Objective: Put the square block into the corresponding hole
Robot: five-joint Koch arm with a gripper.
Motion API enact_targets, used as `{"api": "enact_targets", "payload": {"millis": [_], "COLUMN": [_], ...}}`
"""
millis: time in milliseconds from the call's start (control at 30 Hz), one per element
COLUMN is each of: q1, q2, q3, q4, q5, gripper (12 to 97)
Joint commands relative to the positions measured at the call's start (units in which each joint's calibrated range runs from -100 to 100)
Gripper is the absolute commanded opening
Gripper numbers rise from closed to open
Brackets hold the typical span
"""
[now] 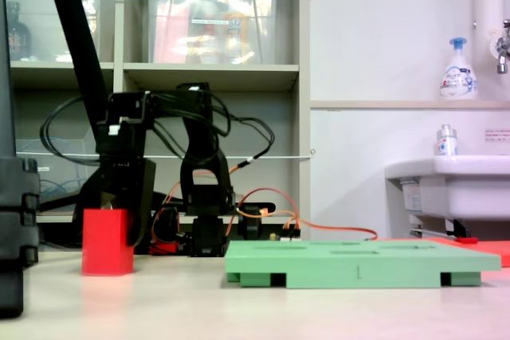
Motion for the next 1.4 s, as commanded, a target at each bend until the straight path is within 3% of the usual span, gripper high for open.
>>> {"api": "enact_targets", "payload": {"millis": [0, 500, 900, 1367], "q1": [0.0, -0.5, -0.3, 3.6], "q2": [0.7, -0.7, -2.5, -35.6], "q3": [-0.7, -1.5, -1.2, -0.4], "q4": [-0.9, -7.6, -8.3, -12.3], "q5": [0.2, 0.3, 0.4, 5.1], "gripper": [45.4, 19.2, 17.7, 16.8]}}
